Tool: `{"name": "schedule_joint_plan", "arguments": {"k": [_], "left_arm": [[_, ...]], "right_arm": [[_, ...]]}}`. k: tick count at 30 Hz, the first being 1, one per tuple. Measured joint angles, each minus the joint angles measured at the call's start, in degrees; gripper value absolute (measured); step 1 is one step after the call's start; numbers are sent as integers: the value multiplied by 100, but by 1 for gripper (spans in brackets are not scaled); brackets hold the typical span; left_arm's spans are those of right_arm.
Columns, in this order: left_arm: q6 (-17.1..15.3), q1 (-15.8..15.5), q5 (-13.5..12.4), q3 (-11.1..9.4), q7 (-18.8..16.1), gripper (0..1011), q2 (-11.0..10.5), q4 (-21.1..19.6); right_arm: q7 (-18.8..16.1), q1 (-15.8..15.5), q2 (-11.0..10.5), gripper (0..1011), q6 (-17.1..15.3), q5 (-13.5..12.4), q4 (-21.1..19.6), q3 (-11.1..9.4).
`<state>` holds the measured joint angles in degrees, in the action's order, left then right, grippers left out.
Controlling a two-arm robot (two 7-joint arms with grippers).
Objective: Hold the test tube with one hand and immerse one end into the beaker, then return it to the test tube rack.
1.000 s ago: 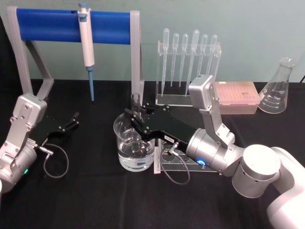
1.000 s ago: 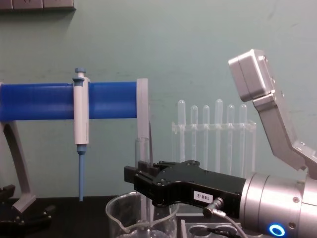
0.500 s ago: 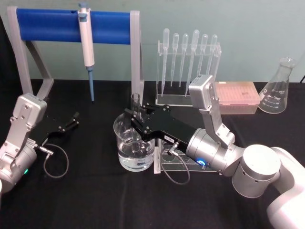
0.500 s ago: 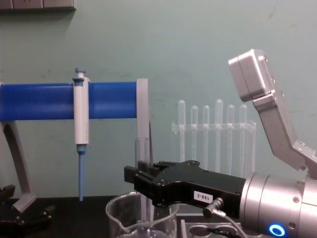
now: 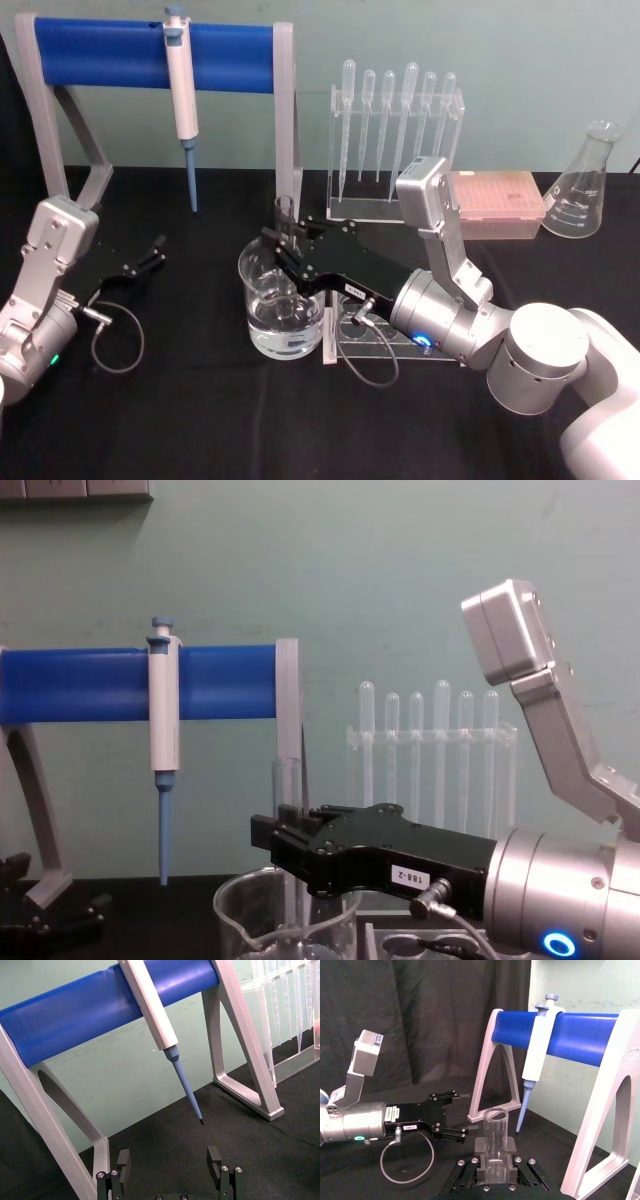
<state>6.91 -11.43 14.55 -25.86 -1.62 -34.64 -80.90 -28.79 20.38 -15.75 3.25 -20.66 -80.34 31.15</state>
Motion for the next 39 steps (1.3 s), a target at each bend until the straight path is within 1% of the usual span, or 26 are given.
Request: {"name": "schedule_joint_plan", "arguments": {"k": [39], "left_arm": [[0,0,0,0,0,1000,0,0]], "right_arm": [[0,0,0,225,0,0,0,0]]}}
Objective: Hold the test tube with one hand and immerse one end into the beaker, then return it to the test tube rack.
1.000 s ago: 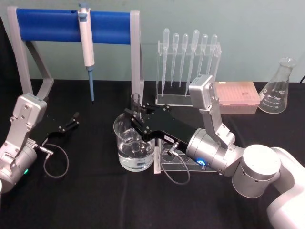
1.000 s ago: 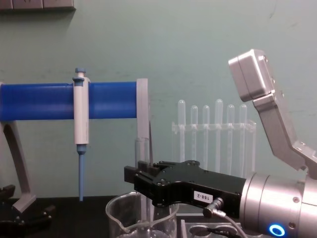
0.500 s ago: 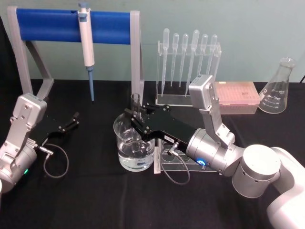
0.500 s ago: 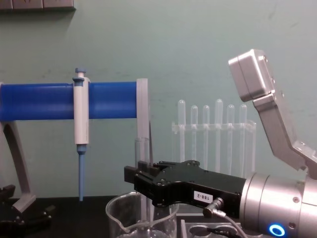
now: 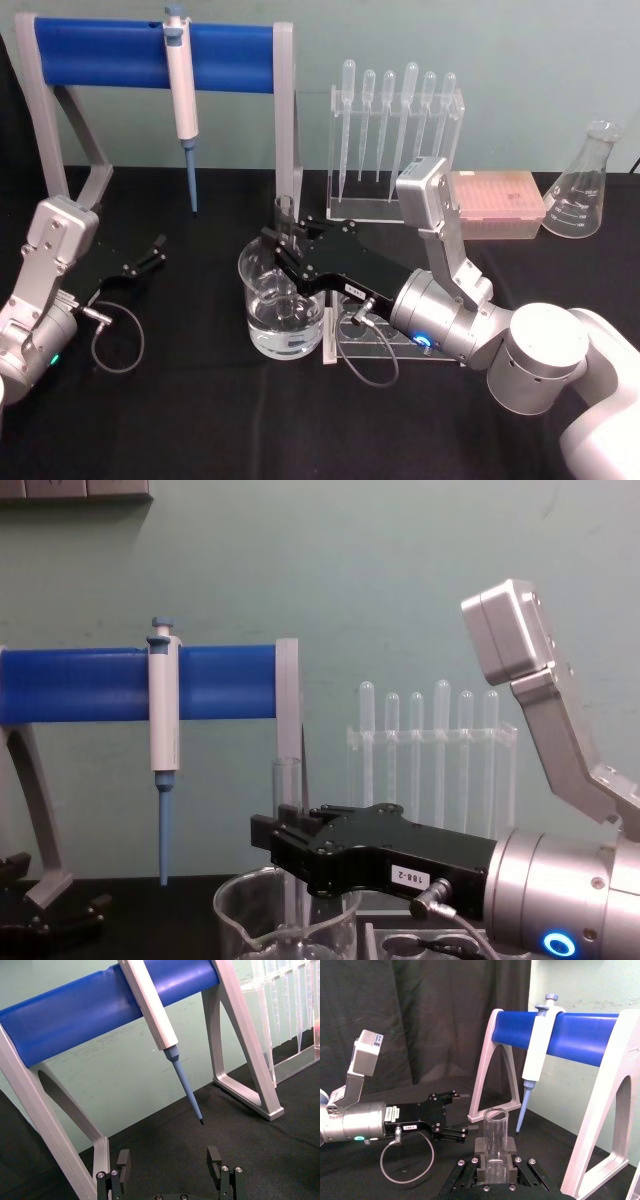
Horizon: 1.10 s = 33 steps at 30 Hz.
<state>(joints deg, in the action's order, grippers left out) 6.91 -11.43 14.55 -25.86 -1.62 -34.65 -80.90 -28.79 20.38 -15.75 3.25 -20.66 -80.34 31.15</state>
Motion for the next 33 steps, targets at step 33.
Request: {"name": "schedule_joint_plan", "arguments": {"k": [33], "left_arm": [[0,0,0,0,0,1000,0,0]], "right_arm": [[21,39,-167,225,-333,-12,-683,-59]]}}
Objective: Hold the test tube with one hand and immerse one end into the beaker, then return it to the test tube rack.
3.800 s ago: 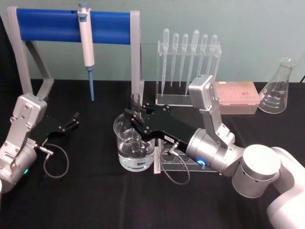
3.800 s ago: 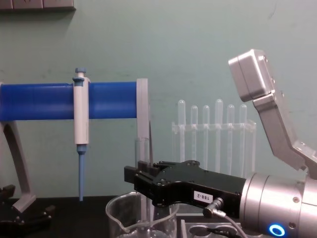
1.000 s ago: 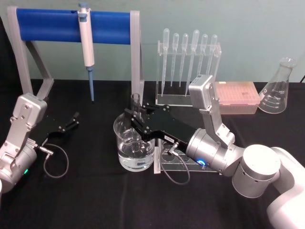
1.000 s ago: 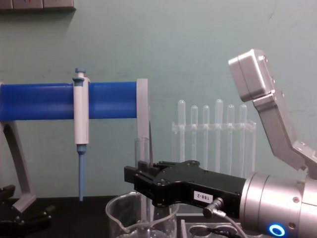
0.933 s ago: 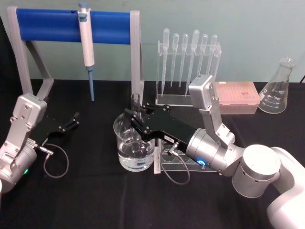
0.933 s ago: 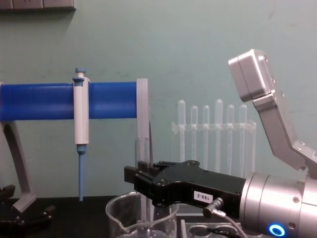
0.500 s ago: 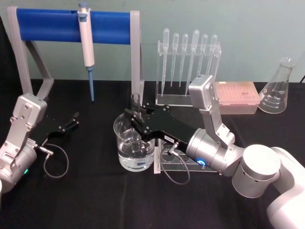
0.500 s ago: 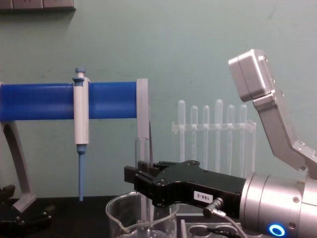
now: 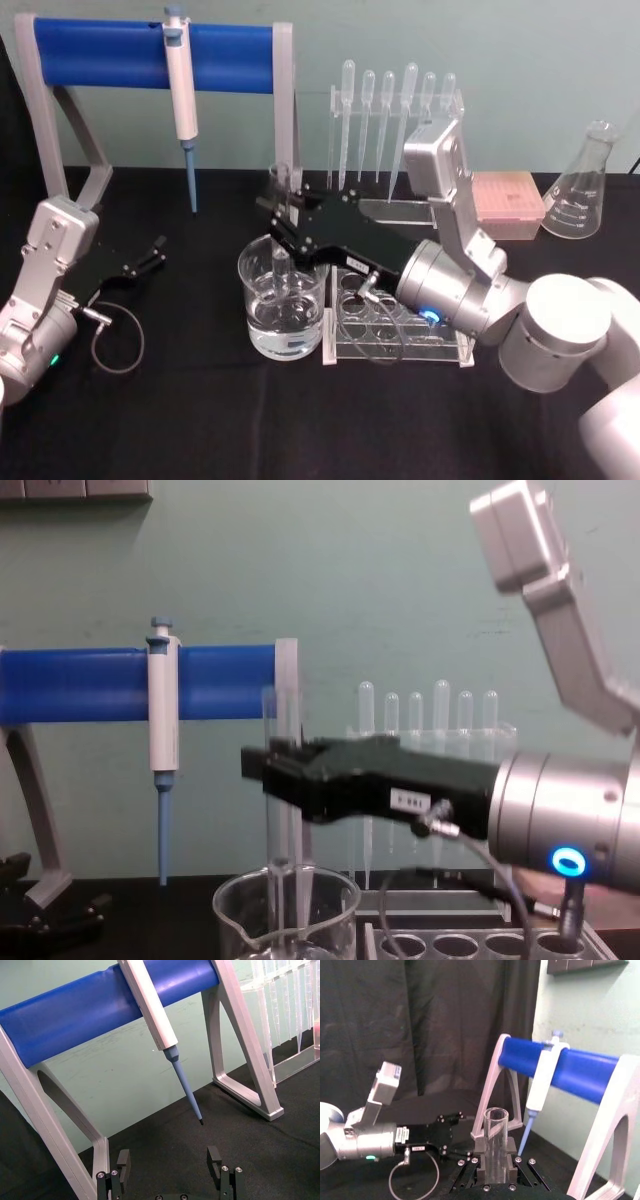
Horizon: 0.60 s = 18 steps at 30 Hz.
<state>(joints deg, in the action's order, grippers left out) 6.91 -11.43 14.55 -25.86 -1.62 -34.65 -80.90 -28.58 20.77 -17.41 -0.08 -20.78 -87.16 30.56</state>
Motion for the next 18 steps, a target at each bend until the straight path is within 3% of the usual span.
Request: {"name": "schedule_joint_plan", "arguments": {"k": [9,18], "left_arm": [[0,0,0,0,0,1000,0,0],[0,0,0,0,0,1000,0,0]], "right_arm": [[80,90,-193,225,-346,-40,-599,-71],[196,99,-386,225,-599,-256,-1129,-229]]}}
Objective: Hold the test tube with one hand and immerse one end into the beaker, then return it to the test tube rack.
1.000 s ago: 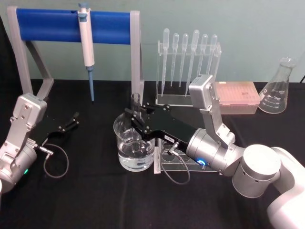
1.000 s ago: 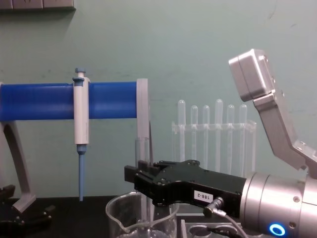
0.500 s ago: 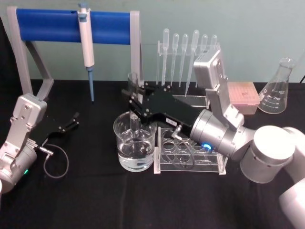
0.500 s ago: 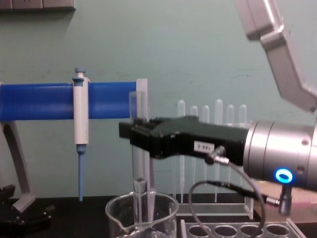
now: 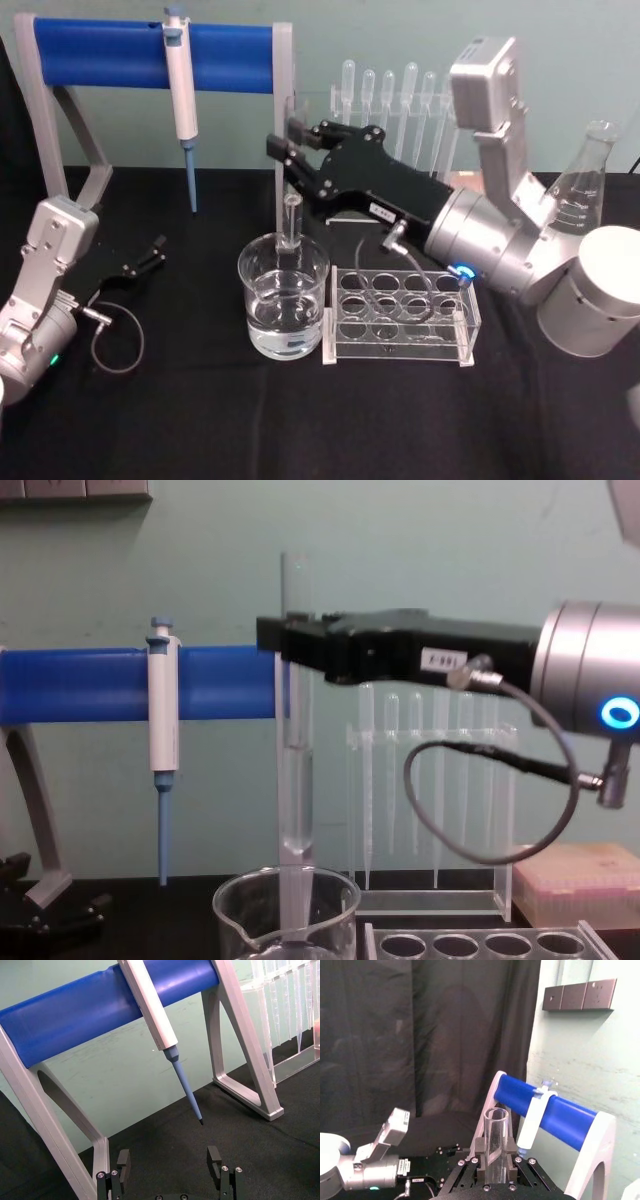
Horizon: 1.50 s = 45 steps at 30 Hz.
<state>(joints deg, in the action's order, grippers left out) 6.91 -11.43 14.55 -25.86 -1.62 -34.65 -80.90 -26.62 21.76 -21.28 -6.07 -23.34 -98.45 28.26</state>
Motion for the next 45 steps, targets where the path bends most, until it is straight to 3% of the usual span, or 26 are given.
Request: {"name": "schedule_joint_plan", "arguments": {"k": [9,16,20,33,45], "left_arm": [[0,0,0,0,0,1000,0,0],[0,0,0,0,0,1000,0,0],[0,0,0,0,0,1000,0,0],[0,0,0,0,0,1000,0,0],[0,0,0,0,0,1000,0,0]], "right_arm": [[228,-333,-429,225,-307,-263,-722,-291],[436,-914,-854,225,-227,-366,-1139,-641],[499,-1156,-946,225,-96,-361,-1122,-757],[552,-1438,-841,225,167,-149,-721,-818],[470,-1461,-699,225,316,-52,-465,-839]]}}
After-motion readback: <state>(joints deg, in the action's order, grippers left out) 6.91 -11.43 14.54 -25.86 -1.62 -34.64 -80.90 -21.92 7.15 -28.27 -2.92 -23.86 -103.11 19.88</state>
